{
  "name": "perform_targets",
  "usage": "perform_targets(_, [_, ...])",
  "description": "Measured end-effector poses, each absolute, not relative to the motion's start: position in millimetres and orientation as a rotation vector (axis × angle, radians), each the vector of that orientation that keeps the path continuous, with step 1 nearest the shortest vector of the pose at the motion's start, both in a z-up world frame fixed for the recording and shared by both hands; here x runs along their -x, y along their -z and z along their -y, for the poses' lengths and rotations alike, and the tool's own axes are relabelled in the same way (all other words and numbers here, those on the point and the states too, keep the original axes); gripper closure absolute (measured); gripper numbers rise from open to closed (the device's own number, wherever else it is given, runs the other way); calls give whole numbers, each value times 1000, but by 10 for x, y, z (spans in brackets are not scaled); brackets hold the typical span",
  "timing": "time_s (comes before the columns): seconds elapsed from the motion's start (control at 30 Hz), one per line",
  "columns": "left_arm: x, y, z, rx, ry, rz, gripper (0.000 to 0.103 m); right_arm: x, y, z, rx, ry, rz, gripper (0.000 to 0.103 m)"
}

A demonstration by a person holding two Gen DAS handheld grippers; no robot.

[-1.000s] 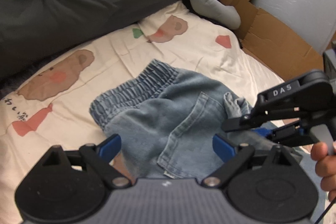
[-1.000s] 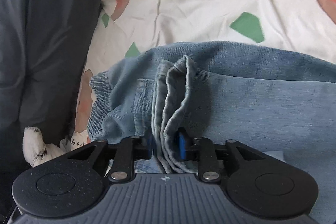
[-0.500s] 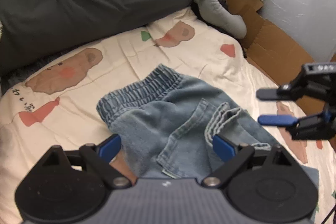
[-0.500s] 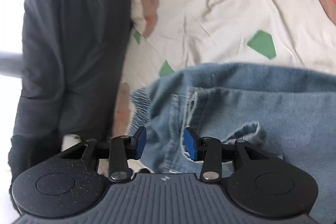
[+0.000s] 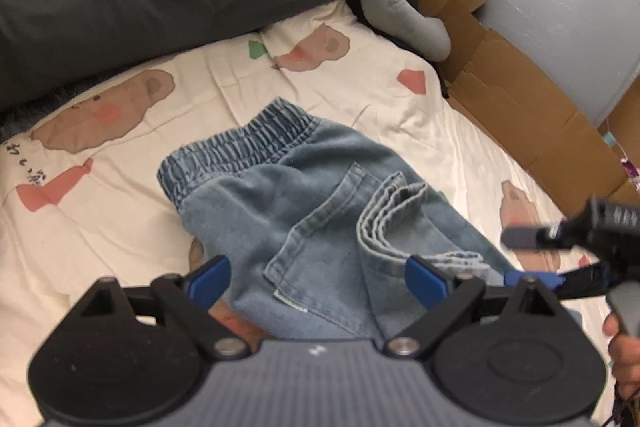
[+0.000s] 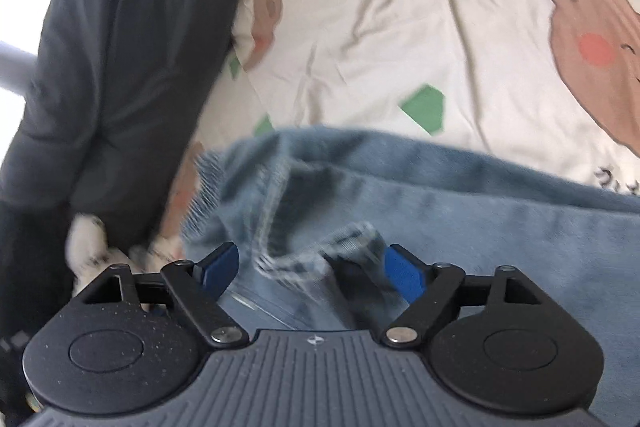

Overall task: Fold clothes
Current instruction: 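Lower the leg onto the seat and open the right gripper, then grasp the folded jeans edge with the left gripper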

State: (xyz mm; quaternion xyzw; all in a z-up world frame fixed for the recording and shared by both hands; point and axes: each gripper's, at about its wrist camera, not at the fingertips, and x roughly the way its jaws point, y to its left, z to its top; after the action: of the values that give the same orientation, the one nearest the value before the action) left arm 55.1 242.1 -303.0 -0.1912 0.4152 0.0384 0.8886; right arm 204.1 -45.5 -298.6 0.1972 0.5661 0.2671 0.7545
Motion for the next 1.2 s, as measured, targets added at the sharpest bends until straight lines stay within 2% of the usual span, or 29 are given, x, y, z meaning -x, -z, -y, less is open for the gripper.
perform_targets(0.2, [-567, 3053, -2380, 373, -68, -884, 8, -1864, 3196, 347, -275, -625, -1225, 17])
perform_targets(0.43, [-547, 3033, -2385, 350, -70, -899, 8, -1760, 3466, 305, -297, -633, -1279, 18])
perform_targets(0.57, [-516, 3024, -2409, 341, -80, -908, 8, -1651, 3486, 210, -317, -698, -1280, 34])
perform_targets(0.63, [-495, 3034, -2437, 354, -89, -915, 8, -1612, 3438, 191, -343, -721, -1267, 36])
perform_targets(0.9, [-332, 3025, -2557, 441, -101, -906, 8, -1437, 3189, 93, -431, -765, -1199, 36])
perform_targets(1.2, [-164, 3024, -2741, 484, -164, -904, 8, -1341, 3183, -124, -412, -834, -1233, 36])
